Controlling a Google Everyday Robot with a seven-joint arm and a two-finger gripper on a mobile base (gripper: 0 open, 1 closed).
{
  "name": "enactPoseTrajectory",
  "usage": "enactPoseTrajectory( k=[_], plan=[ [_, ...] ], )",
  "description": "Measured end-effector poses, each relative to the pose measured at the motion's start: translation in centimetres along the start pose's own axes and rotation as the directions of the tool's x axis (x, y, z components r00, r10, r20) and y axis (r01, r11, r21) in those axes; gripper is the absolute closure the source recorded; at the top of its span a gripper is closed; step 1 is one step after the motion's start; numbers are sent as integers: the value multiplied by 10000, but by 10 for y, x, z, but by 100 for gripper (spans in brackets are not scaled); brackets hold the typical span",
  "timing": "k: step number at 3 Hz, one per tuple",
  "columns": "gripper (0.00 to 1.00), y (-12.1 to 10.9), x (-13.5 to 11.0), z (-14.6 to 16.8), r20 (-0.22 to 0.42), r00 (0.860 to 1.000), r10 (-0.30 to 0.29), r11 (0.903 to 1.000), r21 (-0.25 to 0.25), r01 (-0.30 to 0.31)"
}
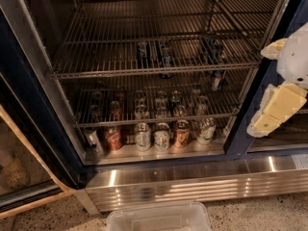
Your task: Pick pepsi can from middle shelf of fridge
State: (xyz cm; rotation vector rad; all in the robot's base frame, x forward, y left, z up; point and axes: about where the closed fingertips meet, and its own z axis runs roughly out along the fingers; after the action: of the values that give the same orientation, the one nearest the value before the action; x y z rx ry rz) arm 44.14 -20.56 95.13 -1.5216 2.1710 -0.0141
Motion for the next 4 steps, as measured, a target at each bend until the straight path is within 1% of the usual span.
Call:
enactPoseTrajectory(
  k=[1,2,3,4],
  plan=[
    [0,0,0,0,-11,10000,-4,10000,-3,4],
    [0,2,-8,11,529,9978,398,9990,168,-407],
    [0,18,-27,38,1851,9701,1571,9866,140,-1625],
    [0,15,-53,62,3187,9203,2269,9697,143,-2440]
  ],
)
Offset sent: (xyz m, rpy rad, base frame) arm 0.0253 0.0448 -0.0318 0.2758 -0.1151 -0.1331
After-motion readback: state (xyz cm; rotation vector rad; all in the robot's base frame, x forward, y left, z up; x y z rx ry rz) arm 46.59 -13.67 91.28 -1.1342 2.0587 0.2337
